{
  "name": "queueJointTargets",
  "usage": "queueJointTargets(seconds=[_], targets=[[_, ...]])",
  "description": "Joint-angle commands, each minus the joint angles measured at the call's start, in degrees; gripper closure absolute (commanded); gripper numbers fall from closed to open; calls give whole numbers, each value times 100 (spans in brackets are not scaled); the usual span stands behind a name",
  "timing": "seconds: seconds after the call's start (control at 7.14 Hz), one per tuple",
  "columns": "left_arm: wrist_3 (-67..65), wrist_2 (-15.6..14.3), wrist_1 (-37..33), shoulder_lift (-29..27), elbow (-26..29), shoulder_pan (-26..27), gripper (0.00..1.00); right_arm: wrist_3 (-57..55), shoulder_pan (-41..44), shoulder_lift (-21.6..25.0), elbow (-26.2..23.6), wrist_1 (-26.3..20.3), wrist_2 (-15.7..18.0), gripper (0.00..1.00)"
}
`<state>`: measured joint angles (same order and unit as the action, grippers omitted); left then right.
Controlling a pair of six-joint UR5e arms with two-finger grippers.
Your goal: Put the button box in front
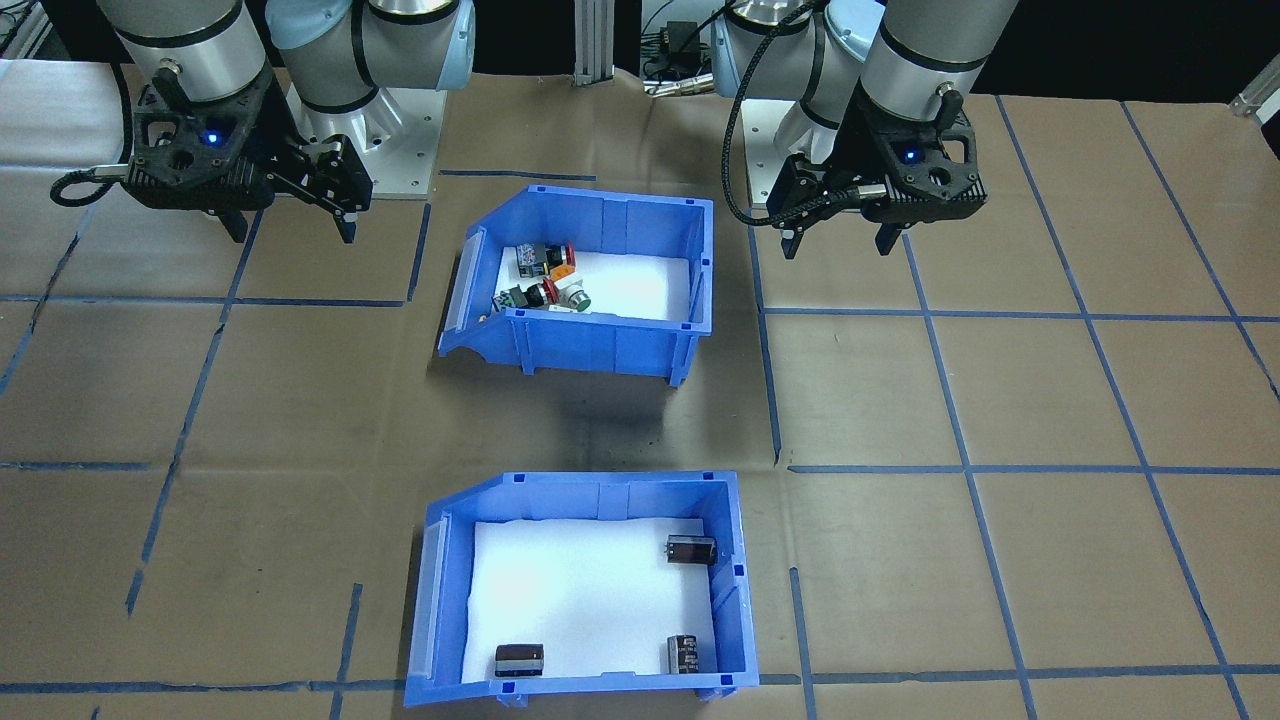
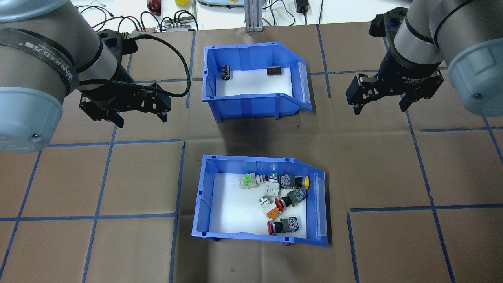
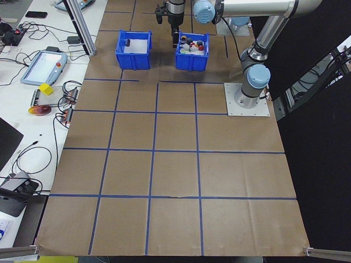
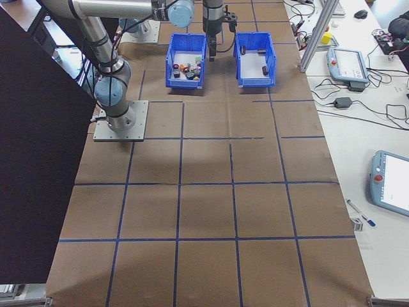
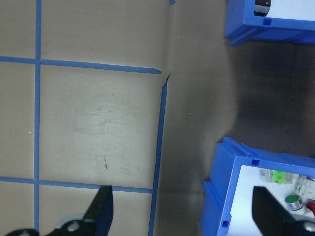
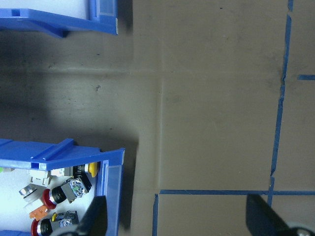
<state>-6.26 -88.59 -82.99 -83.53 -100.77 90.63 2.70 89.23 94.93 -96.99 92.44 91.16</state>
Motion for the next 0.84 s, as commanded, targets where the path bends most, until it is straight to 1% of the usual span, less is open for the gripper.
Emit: queueJointTargets(seconds=[0.0,0.14,0.28,0.42,0.56,0.7], targets=[[-15,8,28,38,39,8,1,403,33,-97,127,-7,-63,0],[37,26,46,-5,31,8,1,1164,25,-272,285,10,-64,0],[37,26,46,-14,22,-1,1,1459,33,-552,539,19,-46,0],[-32,-35,-6,81,-56,8,1,1749,33,-877,907,11,-46,0],[-755,34,37,108,-92,16,1,2509,85,-1280,1328,2,-63,0],[-2242,-9,-32,161,-136,77,1,3317,260,-1685,1732,10,-64,0]])
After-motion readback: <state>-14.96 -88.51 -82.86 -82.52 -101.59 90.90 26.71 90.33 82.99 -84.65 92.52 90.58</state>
